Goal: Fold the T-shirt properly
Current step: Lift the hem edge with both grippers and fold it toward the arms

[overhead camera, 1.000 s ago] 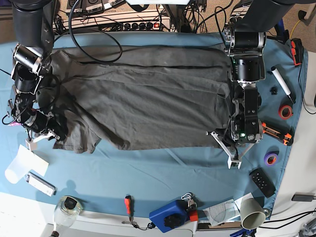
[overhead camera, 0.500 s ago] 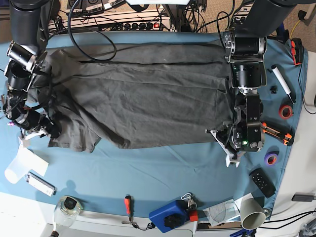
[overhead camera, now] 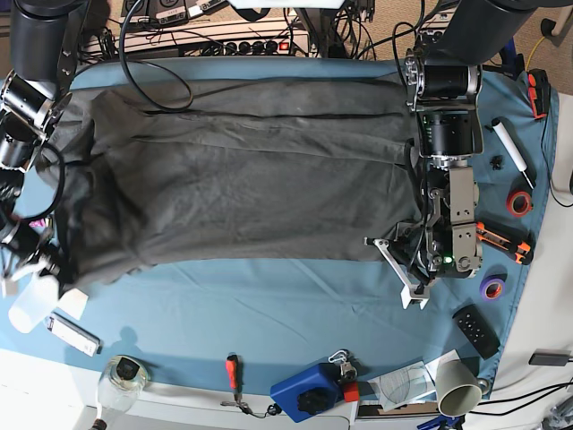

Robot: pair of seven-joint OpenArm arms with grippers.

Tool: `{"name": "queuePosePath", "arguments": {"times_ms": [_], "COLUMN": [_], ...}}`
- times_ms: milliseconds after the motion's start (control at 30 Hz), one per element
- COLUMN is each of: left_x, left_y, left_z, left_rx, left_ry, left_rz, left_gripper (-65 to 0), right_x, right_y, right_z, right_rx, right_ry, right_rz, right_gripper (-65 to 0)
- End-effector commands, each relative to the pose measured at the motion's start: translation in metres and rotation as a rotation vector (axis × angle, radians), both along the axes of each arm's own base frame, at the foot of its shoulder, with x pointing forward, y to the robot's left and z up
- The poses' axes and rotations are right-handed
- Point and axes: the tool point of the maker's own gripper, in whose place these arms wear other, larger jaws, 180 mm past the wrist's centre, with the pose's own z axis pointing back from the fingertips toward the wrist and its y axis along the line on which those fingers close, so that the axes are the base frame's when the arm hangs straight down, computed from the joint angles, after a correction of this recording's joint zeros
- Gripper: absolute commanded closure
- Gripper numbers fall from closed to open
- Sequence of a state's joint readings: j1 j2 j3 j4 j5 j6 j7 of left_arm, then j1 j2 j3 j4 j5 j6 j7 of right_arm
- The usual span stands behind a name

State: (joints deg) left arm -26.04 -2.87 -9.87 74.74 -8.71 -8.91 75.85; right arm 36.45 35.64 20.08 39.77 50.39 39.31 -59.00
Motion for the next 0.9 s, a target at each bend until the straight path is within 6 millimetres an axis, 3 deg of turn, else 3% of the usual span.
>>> {"name": "queuePosePath", "arguments": {"times_ms": [0,133,533,867], "left_x": [0.015,0.014,0.014,0.012], "left_y": [-0.003,-0.007,0.015,-0.001], "left_z": [0.019,0.02,0.026,0.036], "left_rx": [-0.014,-0.033,-0.009,-0.077], "left_ry": [-0.061,-0.062,-0.07,-0.093], "left_rz": [-0.016,-0.03,-0.021,-0.094], "left_gripper": [0.0,0.0,0.0,0.0], "right_x": [0.011,0.013,0.001,-0.01], "right_y": [-0.011,-0.005,-0.006,-0.007], "right_z": [0.043,0.069,0.063,0.067], "right_rx": [-0.038,-0.127,-0.16,-0.132], "right_ry": [-0.119,-0.157,-0.074,-0.04], "right_rz": [-0.01,0.037,0.082,0.122], "right_gripper": [0.0,0.0,0.0,0.0]}}
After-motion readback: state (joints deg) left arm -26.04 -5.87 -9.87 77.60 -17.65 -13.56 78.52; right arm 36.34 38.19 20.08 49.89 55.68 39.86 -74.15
